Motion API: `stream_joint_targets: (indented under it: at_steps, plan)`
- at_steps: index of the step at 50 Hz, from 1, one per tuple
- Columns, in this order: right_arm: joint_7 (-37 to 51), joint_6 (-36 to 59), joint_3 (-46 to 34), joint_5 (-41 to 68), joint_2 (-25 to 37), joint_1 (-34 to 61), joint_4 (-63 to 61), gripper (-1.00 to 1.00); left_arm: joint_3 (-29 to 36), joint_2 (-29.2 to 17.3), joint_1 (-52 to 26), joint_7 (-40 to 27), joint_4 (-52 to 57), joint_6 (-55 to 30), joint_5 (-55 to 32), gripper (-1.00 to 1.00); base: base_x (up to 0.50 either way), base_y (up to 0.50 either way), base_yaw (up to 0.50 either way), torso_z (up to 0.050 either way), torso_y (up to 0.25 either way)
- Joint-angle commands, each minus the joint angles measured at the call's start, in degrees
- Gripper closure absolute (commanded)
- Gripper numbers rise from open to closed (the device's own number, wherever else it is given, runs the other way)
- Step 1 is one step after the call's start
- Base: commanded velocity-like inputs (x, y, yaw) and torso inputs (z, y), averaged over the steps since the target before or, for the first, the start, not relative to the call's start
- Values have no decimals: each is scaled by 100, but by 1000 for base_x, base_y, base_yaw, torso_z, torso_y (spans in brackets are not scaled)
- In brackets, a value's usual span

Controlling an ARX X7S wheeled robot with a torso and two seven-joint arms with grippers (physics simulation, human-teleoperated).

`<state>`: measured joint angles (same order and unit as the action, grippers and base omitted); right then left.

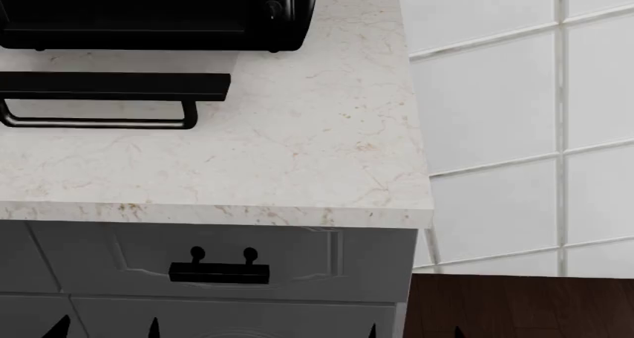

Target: Fully slide the toaster oven rack0 out.

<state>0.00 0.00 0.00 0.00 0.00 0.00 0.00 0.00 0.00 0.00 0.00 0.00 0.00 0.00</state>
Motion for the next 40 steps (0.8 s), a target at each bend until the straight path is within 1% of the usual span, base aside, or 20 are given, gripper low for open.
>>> stream_joint_targets:
  at_steps: [1, 2, 3, 4, 5, 7, 8, 9, 10, 11, 12, 13, 19, 24, 25, 29, 32, 36, 38, 40]
  plan:
    - [96, -15, -96, 75, 75, -2, 11, -100, 256, -213, -14, -254, -52, 48, -214, -100, 0, 0, 0, 0, 0]
    - [481, -211, -120, -162, 66, 58, 101, -100, 227, -194, 21, -409, 39, -45, -170, -100, 0, 0, 0, 0, 0]
    - [296, -633, -139, 168, 96, 35, 136, -100, 247, -218, 17, -365, 72, -63, -244, -100, 0, 0, 0, 0, 0]
    - [146, -497, -226, 324, 142, 33, 114, -100, 224, -233, -9, -259, 159, -317, -470, -100, 0, 0, 0, 0, 0]
    - [263, 362, -350, 124, 187, 57, -95, -100, 183, -226, -38, -301, 184, -389, -547, -100, 0, 0, 0, 0, 0]
    - [213, 727, -413, 212, 242, 21, -365, -100, 205, -249, -17, -312, 269, -463, -623, -100, 0, 0, 0, 0, 0]
    - [243, 730, -420, 182, 283, 36, -428, -100, 220, -260, 9, -378, 354, -409, -571, -100, 0, 0, 0, 0, 0]
    - [297, 1021, -490, 34, 347, 131, -471, -100, 221, -275, 24, -381, 430, -456, -617, -100, 0, 0, 0, 0, 0]
    - [226, 1180, -504, 108, 369, 183, -490, -100, 222, -301, 54, -378, 617, -572, -680, -100, 0, 0, 0, 0, 0]
    - [135, 1505, -532, 172, 414, 311, -607, -100, 226, -325, 72, -400, 894, -829, -745, -100, 0, 0, 0, 0, 0]
    - [109, 1611, -559, 164, 462, 352, -858, -100, 246, -356, 63, -444, 1140, -1061, -753, -100, 0, 0, 0, 0, 0]
    - [163, 2025, -593, 66, 509, 453, -1188, -100, 256, -397, 62, -500, 1480, -1250, -738, -100, 0, 0, 0, 0, 0]
    - [148, 3464, -658, 44, 672, 894, -2603, -100, 274, -577, -125, -703, 2626, -2323, -779, -100, 0, 0, 0, 0, 0]
    - [112, 4899, -680, -40, 832, 1562, -3734, -100, 220, -743, -454, -904, 3743, -3436, -864, -100, 0, 0, 0, 0, 0]
    - [103, 5028, -710, -51, 854, 1641, -3801, -100, 212, -751, -495, -926, 3824, -3505, -874, -100, 0, 0, 0, 0, 0]
    - [13, 5858, -896, -82, 957, 2242, -4182, -100, 144, -818, -948, -1020, 4371, -4361, -1015, -100, 0, 0, 0, 0, 0]
    - [-50, 6262, -919, -62, 991, 2619, -4331, -100, 241, -900, -1162, -1106, 4692, -4712, -957, -100, 0, 0, 0, 0, 0]
    - [-120, 6772, -892, -28, 1022, 3088, -4608, -100, 173, -950, -1551, -1157, 5095, -5252, -1050, -100, 0, 0, 0, 0, 0]
    - [-161, 6816, -918, -16, 1076, 3223, -4558, -100, 95, -982, -1718, -1169, 5216, -5414, -1086, -100, 0, 0, 0, 0, 0]
    - [-196, 6949, -949, -7, 1109, 3435, -4455, -100, -22, -986, -2079, -1158, 5362, -5791, -1201, -100, 0, 0, 0, 0, 0]
